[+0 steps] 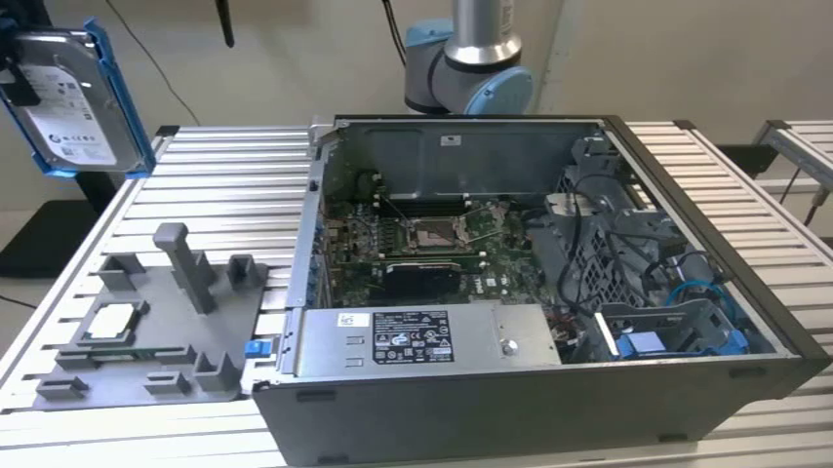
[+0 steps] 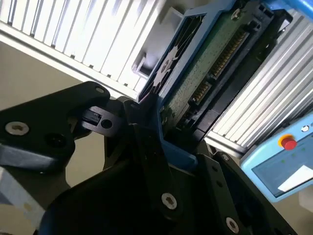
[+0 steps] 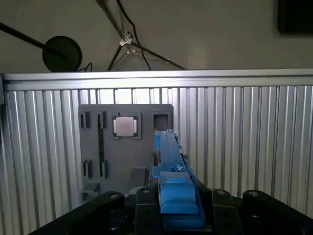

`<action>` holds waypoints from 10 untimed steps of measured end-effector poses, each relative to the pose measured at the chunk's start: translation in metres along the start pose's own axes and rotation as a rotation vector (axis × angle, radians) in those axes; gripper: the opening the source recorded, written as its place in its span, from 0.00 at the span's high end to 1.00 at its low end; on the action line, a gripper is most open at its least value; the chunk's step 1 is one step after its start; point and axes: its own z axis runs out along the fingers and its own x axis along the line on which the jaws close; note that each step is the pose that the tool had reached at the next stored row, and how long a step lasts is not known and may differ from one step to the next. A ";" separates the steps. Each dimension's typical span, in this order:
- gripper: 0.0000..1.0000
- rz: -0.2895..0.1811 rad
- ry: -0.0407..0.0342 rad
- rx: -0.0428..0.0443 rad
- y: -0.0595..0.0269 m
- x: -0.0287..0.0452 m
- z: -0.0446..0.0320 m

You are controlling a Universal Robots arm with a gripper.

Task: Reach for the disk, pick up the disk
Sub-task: 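Pick up the disk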

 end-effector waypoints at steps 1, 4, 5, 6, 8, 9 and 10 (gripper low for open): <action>1.00 0.000 0.0000 0.0001 -0.0001 0.0000 -0.0040; 1.00 -0.001 0.0000 0.0001 -0.0005 -0.0002 -0.0144; 1.00 -0.001 0.0000 0.0000 -0.0006 -0.0002 -0.0168; 1.00 -0.002 -0.0001 0.0001 -0.0007 -0.0002 -0.0192; 1.00 -0.002 -0.0001 0.0001 -0.0008 -0.0002 -0.0234; 1.00 -0.002 -0.0001 0.0000 -0.0009 -0.0003 -0.0252; 1.00 -0.003 -0.0001 0.0000 -0.0010 -0.0003 -0.0269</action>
